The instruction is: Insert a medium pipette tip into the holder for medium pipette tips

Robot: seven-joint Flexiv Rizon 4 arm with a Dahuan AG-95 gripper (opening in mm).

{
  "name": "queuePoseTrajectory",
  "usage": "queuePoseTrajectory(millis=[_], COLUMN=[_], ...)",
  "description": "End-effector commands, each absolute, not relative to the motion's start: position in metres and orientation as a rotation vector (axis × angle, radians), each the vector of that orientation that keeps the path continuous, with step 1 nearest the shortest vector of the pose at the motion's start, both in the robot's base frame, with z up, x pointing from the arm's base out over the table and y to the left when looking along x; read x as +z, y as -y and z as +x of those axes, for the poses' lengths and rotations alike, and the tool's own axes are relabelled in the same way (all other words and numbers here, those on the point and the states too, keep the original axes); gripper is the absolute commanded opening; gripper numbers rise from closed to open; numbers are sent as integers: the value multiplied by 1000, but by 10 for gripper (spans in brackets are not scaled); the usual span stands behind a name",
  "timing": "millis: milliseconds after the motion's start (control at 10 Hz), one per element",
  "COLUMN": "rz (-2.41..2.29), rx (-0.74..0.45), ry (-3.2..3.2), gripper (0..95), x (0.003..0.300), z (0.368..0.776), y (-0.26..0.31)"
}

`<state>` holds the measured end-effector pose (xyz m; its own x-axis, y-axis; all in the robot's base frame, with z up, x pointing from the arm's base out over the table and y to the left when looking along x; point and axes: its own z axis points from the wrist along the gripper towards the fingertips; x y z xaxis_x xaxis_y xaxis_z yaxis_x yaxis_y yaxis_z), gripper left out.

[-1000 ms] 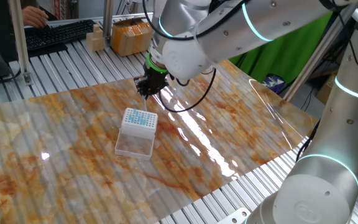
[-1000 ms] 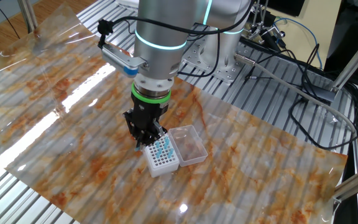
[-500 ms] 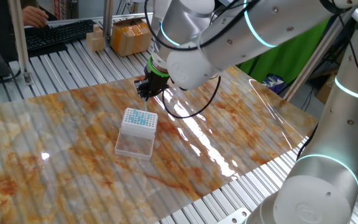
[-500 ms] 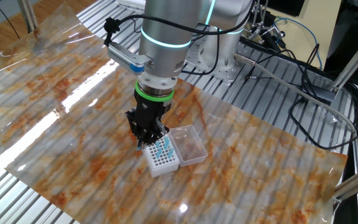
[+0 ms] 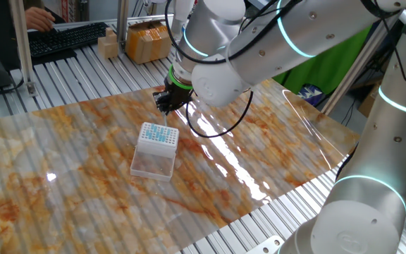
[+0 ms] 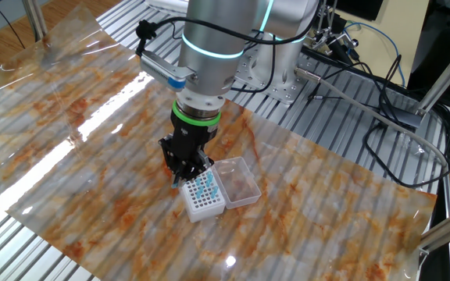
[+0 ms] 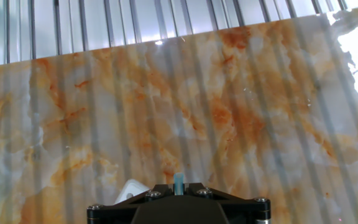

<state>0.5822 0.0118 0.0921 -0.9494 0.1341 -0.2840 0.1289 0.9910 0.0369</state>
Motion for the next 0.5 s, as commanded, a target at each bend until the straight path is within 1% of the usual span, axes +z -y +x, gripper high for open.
queuePoseTrajectory(millis=[100, 500], rz=[192, 194], rx=[23, 13], ry=[-2840, -2823], gripper=[0, 0], x=[92, 91], z=[582, 583], y=[-12, -12])
